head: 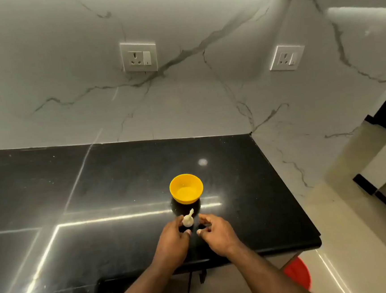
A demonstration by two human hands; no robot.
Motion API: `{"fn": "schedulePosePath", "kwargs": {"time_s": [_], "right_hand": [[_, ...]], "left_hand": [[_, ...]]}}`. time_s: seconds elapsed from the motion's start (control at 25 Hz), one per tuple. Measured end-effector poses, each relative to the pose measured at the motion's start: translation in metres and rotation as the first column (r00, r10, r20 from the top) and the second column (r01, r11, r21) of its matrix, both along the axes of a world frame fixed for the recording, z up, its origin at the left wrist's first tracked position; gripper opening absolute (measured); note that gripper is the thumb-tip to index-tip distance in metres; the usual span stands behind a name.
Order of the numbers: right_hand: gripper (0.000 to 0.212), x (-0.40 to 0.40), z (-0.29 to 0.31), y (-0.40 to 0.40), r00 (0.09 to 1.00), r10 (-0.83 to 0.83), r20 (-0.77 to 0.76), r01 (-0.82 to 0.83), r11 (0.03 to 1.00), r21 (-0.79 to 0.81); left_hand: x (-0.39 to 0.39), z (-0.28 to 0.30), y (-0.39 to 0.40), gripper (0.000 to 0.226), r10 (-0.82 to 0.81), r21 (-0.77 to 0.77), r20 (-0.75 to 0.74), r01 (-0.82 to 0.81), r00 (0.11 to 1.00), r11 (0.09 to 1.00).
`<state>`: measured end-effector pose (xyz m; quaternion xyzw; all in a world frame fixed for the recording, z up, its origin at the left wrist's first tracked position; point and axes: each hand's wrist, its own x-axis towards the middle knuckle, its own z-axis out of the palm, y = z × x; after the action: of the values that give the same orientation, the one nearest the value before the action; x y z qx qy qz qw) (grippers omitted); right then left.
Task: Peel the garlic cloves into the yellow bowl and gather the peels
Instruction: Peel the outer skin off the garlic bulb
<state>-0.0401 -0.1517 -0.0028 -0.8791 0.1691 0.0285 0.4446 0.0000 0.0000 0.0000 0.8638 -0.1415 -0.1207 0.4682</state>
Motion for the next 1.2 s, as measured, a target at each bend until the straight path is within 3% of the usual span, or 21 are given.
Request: {"fn": "schedulePosePath", "kwargs": {"time_s": [0.12, 0.24, 0.32, 0.44, 0.56, 0.8, 1.04, 1.2], "right_hand": [[0.054, 0.007, -0.004, 0.006, 1.0, 0.011, 0.009, -0.011, 0.999, 0.041], [0.028, 0.015, -0.006, -0.002, 1.0, 0.001, 0.011, -0.001, 1.0, 0.006], [0.018, 0.019, -0.004, -0.014, 1.0, -0.03, 0.005, 0.029, 0.992, 0.126], [0.022, 0.023, -0.004, -0.029, 1.0, -0.017, -0.007, 0.018, 0.929, 0.369], [0.031, 0.029, -0.005, -0.041, 0.995, 0.098, -0.021, -0.075, 0.866, 0.494], [0.003, 0.041, -0.016, -0.05, 0.999, 0.039, -0.03, -0.013, 0.795, 0.606], [0.009, 0.044, -0.021, -0.053, 0.999, 0.001, -0.054, 0.032, 0.799, 0.601], [0.029, 0.043, -0.016, -0.052, 0.993, 0.095, -0.073, -0.027, 0.773, 0.634]], "left_hand": [[0.008, -0.012, -0.007, 0.039, 0.012, -0.009, -0.033, -0.012, 0.999, 1.0], [0.015, -0.02, -0.015, 0.035, 0.058, -0.034, -0.109, -0.063, 0.992, 0.997], [0.021, -0.03, -0.019, 0.03, 0.073, -0.087, -0.199, -0.092, 0.977, 0.992], [0.022, -0.037, -0.024, 0.024, 0.098, -0.196, -0.327, -0.169, 0.94, 0.966], [0.02, -0.035, -0.027, 0.02, 0.172, -0.243, -0.352, -0.268, 0.92, 0.932], [0.013, -0.023, -0.033, 0.02, 0.132, -0.244, -0.335, -0.221, 0.933, 0.944], [0.019, -0.024, -0.031, 0.029, 0.076, -0.28, -0.392, -0.197, 0.917, 0.94], [0.026, -0.025, -0.022, 0.03, 0.021, -0.36, -0.512, -0.236, 0.859, 0.902]]}}
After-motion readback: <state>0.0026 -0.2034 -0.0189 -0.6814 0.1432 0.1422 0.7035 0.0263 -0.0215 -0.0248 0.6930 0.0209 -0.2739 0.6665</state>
